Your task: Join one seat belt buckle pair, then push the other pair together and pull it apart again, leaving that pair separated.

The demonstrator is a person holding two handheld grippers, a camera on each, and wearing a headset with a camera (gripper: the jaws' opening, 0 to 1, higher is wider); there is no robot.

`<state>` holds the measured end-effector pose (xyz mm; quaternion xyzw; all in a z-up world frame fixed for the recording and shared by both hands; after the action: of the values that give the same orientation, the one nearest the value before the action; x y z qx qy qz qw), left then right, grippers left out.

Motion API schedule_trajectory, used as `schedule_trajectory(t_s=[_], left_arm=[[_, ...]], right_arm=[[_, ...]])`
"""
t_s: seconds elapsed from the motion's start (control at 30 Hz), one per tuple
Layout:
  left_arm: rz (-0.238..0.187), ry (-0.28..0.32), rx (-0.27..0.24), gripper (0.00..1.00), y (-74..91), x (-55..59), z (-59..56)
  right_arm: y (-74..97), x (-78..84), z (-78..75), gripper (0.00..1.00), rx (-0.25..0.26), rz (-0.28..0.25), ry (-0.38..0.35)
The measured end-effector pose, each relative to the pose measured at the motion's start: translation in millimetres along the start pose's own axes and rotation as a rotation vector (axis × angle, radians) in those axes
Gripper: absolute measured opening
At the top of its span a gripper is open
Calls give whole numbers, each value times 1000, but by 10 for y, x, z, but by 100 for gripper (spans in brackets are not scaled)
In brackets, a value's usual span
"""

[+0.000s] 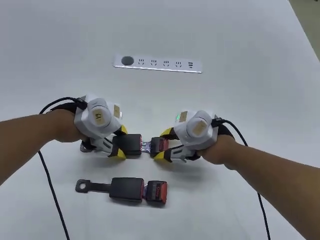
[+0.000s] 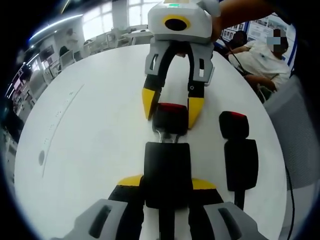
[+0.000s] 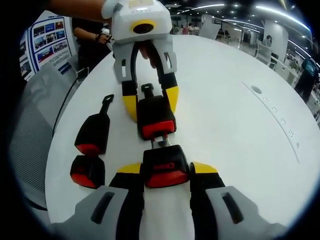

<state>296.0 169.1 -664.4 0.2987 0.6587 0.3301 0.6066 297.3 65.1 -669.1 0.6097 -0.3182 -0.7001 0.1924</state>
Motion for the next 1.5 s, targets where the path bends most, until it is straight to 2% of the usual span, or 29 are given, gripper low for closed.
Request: schedule_trajectory(t_s=[0.33, 0.6, 0.7, 0.83, 0.93, 1.17, 1.5], left_arm=[[22, -34, 26, 34, -2, 16, 11], [24, -46, 42, 34, 9, 14, 6], [35, -51, 45, 34, 6, 15, 10], [35, -49, 43, 34, 8, 14, 7], [38, -49, 44, 34, 8, 13, 10], [44, -49, 44, 34, 7, 5, 7], [46, -46, 50, 34, 2, 12, 18]], right_arm=[[140, 151, -19, 34, -1, 9, 2], [227, 289, -94, 34, 1, 20, -3], [365, 363, -62, 34, 6, 20, -18], [473, 496, -162, 34, 33, 27, -34], [616, 546, -120, 34, 26, 30, -44], [752, 730, -198, 34, 49, 39, -61], [911, 862, -207, 34, 50, 53, -68]])
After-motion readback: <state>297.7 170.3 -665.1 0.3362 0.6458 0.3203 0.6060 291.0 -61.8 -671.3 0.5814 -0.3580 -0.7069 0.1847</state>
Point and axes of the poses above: the centre of the closed fingertips' face, and the gripper's own axes: y roughly backward along the fingers, z roughly to its left, x roughly out of its underside, the point moved 3 cm from there along y, roughly backward along the fingers, and after that the axes turned 5 degrees about -z, right-handed, at the moved point
